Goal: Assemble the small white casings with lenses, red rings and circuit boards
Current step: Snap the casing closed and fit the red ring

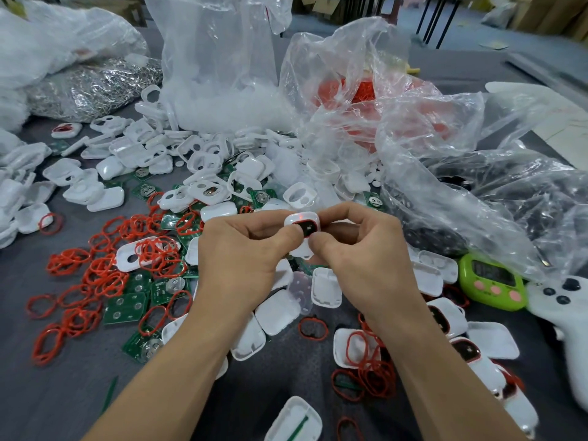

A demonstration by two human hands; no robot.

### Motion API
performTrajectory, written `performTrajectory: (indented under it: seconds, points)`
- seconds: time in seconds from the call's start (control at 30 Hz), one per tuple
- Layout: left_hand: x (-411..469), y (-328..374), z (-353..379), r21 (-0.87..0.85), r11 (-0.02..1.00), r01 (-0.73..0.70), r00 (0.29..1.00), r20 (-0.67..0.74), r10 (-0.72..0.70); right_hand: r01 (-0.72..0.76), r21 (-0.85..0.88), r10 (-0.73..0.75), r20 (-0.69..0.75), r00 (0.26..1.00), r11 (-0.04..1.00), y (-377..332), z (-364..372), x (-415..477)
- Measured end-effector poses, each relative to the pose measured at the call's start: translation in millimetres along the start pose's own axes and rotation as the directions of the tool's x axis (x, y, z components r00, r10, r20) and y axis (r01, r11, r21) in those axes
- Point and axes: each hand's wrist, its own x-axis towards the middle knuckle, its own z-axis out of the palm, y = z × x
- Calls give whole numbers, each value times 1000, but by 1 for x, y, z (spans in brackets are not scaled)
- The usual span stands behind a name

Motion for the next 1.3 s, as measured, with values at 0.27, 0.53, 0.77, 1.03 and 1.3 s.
performTrajectory:
  seconds: [0.27,0.53,0.77,1.03,1.3]
  points:
    - [-9,1,5,224,968,-111,989,-75,131,58,-100,-60,-22,998,993,1,0,1]
    - [-12,1,8,254,964,-72,976,-181,121,36,-113,-42,-56,998,993,4,7,-2]
    - [-12,2,8,353,934,-59,972,-194,135,45,-166,-53,-40,998,985,4,7,-2]
    - [-10,-2,8,454,887,-80,992,-55,118,50,-200,-57,-26,998,978,5,10,-4]
    - [-7,-13,10,464,881,-93,991,-41,126,81,-366,-96,-23,995,927,9,11,-2]
